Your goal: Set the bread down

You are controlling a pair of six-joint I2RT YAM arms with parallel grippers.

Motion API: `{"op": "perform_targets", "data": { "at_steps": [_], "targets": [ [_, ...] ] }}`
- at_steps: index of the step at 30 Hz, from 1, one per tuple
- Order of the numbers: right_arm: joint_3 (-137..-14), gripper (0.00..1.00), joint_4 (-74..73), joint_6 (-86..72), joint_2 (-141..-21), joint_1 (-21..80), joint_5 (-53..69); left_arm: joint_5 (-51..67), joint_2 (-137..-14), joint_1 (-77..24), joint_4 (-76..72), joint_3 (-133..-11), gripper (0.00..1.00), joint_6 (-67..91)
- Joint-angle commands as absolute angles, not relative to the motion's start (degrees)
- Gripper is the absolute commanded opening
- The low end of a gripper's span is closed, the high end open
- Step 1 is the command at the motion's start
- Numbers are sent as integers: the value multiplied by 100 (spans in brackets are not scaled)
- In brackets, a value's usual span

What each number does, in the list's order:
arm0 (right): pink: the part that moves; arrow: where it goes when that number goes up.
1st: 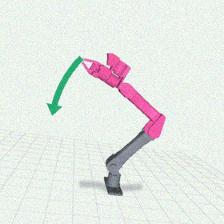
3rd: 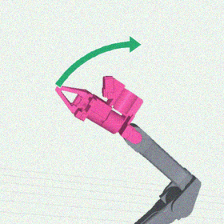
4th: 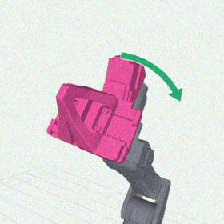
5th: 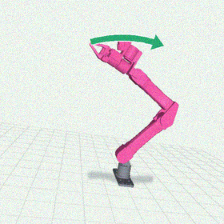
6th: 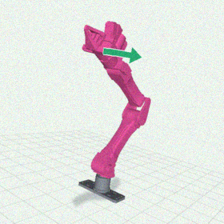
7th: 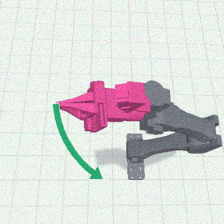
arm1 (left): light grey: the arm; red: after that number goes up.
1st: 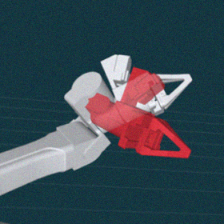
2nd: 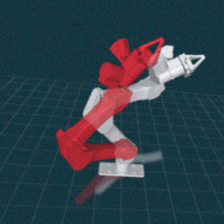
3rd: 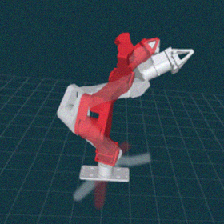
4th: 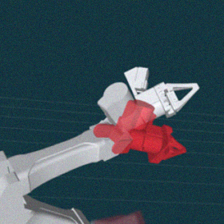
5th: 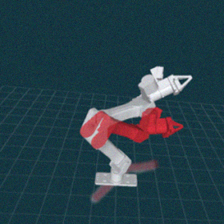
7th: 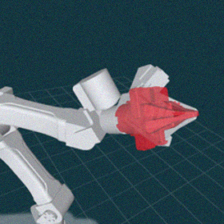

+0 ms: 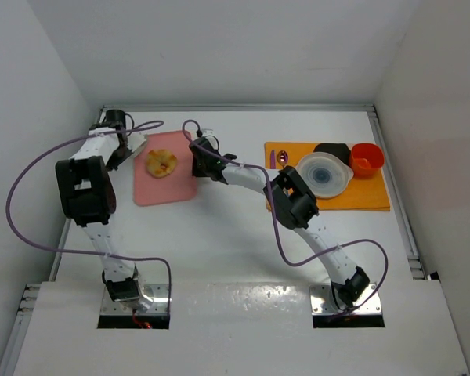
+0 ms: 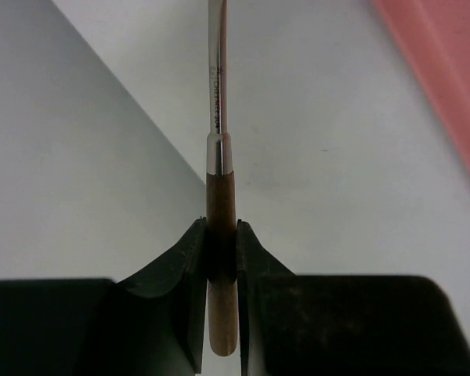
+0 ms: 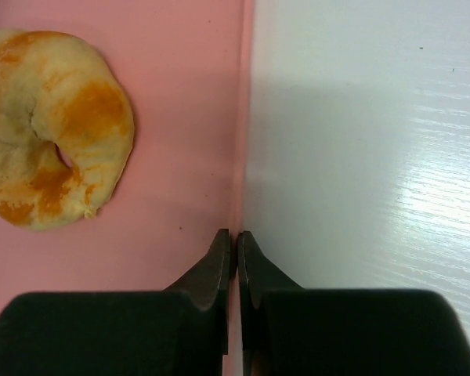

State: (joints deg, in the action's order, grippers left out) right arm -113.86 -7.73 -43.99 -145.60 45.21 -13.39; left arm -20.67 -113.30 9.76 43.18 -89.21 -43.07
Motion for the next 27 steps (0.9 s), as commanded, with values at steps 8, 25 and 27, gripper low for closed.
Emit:
{"op": "perform_targets", "data": {
  "at_steps": [8,25,27],
  "targets": [
    [-11048,0,-958,-4447,-14273,4553,-1555,-3322,-10539,422,3357,-7753,0,-5738],
    [-11013,0,-1301,-5063,-14133,4684,-1793,-1811,-10345,-456,4631,-6979,0,-5450],
    [-11004,0,-1362,-5071,-14107,4685,-1854,-1750,-10345,-694,4632,-6979,0,-5292]
  ]
}}
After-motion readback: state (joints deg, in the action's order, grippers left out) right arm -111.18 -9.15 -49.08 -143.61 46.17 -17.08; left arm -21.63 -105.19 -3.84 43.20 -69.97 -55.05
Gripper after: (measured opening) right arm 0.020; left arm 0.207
